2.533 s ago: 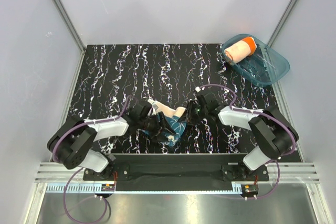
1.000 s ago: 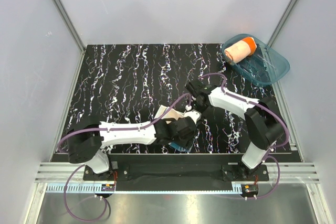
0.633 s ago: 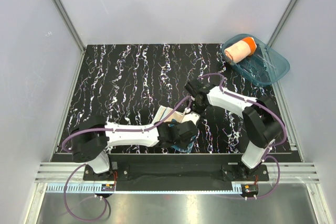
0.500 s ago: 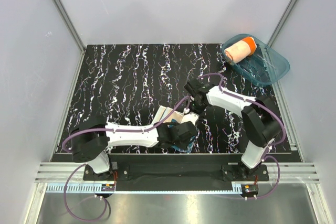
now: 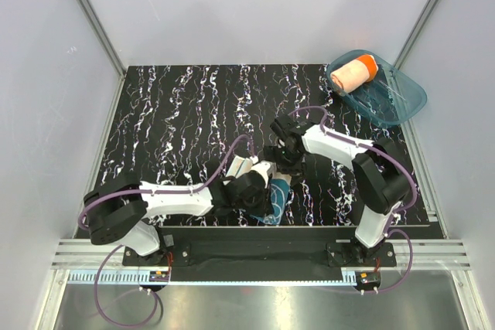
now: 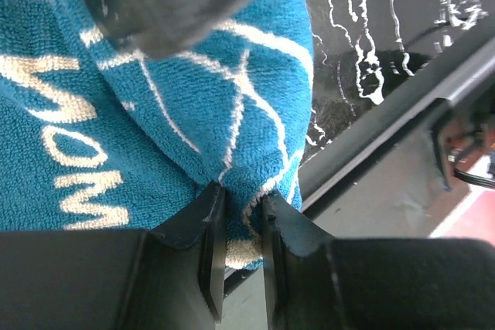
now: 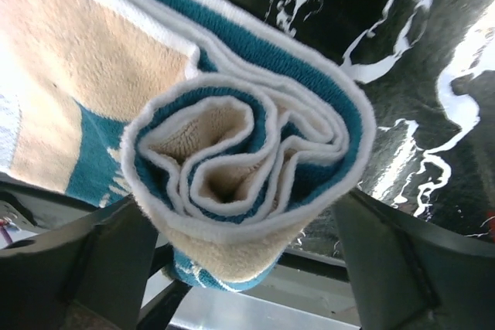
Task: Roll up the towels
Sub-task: Roll the towel
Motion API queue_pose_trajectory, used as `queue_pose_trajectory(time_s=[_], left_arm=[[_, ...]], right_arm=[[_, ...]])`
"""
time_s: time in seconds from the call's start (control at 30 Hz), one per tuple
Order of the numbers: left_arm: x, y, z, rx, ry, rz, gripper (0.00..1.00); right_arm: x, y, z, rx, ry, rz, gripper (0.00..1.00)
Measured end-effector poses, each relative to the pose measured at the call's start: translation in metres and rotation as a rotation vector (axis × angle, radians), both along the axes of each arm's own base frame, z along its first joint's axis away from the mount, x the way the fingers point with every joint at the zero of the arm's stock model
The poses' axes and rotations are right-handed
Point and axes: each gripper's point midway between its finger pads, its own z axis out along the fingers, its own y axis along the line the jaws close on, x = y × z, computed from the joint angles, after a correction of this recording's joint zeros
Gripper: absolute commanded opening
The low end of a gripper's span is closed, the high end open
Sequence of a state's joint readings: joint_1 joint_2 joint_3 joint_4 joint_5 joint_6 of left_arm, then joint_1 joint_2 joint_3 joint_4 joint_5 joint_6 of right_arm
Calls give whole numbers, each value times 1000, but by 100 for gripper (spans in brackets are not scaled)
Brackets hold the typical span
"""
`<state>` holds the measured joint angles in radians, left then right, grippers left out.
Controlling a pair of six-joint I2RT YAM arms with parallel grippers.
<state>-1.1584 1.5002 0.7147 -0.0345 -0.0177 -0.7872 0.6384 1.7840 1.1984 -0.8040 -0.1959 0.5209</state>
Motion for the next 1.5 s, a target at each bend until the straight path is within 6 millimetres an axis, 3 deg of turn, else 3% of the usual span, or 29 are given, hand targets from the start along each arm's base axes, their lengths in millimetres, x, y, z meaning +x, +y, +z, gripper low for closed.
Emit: queue_pose_trajectory(time_s=[0.17,0.37,0.5,0.57,0.87,1.23,1.47,1.5], left_arm=[[1,2,-1,-91,80,-13,4],[4,7,0,-189,161,-26,6],[6,13,2,-240,222,-35,7],[8,15,2,-260,253,-42,7],[16,38,-3,-382,435,-5,7],[18,50,-4,-435,524,22,10],[19,51,-5,-449,575,26,13],[19,52,-5,-450,581,27,13]], right_arm=[[21,-3,12,15,-86,-76,100],[48,-7,70,198,-315,-168,100],[45,1,95,335,-422,-156,100],[38,1,90,371,-432,-155,100],[-16,-9,24,438,-296,-194,100],[-25,15,24,619,-317,-196,100],[-29,31,10,649,-290,-180,70],[-29,33,7,651,-287,-181,61]])
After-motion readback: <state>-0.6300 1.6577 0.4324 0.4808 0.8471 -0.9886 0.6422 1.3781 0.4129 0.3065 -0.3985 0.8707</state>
